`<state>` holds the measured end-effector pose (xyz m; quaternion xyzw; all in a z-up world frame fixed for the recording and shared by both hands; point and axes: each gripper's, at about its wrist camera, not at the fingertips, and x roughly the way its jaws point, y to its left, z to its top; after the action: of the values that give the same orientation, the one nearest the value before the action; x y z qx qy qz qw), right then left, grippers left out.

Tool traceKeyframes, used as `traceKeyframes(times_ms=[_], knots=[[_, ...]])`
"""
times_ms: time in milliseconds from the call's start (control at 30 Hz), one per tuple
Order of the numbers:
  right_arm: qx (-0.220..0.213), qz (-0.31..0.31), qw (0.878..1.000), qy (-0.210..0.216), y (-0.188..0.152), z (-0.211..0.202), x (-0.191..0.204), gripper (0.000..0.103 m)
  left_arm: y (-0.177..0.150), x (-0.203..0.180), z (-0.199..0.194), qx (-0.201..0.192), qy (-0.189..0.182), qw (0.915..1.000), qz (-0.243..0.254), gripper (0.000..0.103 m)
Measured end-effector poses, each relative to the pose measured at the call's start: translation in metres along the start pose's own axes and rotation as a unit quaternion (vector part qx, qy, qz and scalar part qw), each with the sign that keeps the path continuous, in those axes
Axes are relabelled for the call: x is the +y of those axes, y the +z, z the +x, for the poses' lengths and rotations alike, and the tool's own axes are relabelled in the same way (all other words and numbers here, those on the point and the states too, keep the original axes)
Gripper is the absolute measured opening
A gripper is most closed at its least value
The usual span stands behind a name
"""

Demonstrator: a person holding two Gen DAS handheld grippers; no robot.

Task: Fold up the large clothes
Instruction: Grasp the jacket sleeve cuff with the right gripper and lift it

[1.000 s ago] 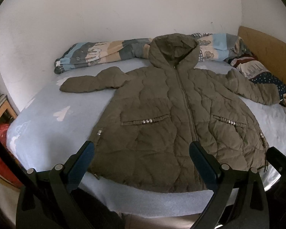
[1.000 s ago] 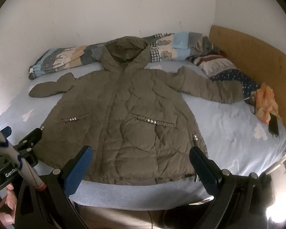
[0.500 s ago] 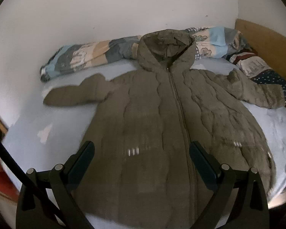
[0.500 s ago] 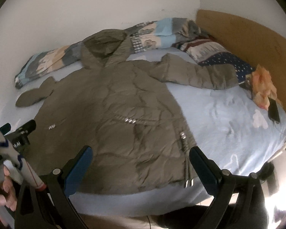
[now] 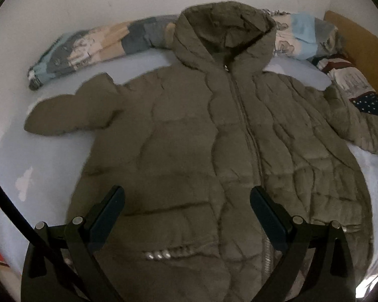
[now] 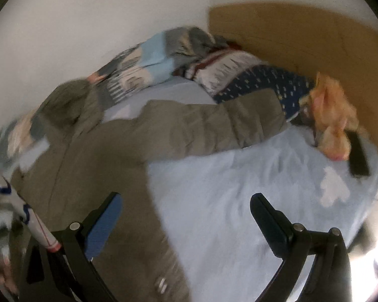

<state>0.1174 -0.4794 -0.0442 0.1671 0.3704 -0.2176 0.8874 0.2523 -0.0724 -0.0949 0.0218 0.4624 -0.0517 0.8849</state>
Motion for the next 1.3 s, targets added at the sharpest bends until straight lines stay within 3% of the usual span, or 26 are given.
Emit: traceKeyframes(times_ms=[200, 333, 433, 600, 667, 800, 867, 933, 1100, 1300], knots=[[-0.002, 0.164, 0.986, 0.023, 0.049, 0.07, -0.104, 0.102, 0.008, 0.003, 0.011, 0.004, 0.004, 1.0, -0.006, 0.099], [-0.033, 0.243, 0.969, 0.032, 0.075, 0.091, -0.157, 0.091, 0.007, 0.004, 0.022, 0.012, 0.011, 0.9999, -0.001, 0.099], [-0.039, 0.28, 0.959, 0.039, 0.086, 0.106, -0.185, 0.079, 0.006, 0.004, 0.026, 0.016, 0.015, 0.9998, 0.005, 0.099], [-0.036, 0.299, 0.953, 0.037, 0.107, 0.14, -0.209, 0.074, 0.006, 0.002, 0.032, 0.015, 0.008, 0.9998, 0.01, 0.099], [-0.031, 0.296, 0.954, 0.028, 0.111, 0.153, -0.216, 0.065, 0.007, -0.001, 0.033, 0.012, 0.005, 0.9998, 0.018, 0.099], [-0.028, 0.29, 0.955, 0.05, 0.121, 0.171, -0.219, 0.043, 0.006, -0.007, 0.036, 0.009, 0.003, 0.9994, 0.032, 0.099], [-0.044, 0.28, 0.958, 0.048, 0.125, 0.165, -0.214, 0.024, 0.007, -0.008, 0.037, 0.01, 0.004, 0.9994, 0.032, 0.099], [-0.056, 0.274, 0.959, 0.041, 0.131, 0.155, -0.208, 0.019, 0.007, -0.008, 0.035, 0.006, 0.002, 0.9996, 0.028, 0.099], [-0.113, 0.228, 0.966, 0.041, 0.161, 0.104, -0.167, 0.018, 0.005, -0.004, 0.027, -0.009, 0.005, 0.9997, 0.022, 0.099], [-0.18, 0.19, 0.96, 0.096, 0.192, 0.033, -0.099, 0.017, 0.011, 0.006, 0.014, -0.034, 0.011, 0.9993, 0.008, 0.099]])
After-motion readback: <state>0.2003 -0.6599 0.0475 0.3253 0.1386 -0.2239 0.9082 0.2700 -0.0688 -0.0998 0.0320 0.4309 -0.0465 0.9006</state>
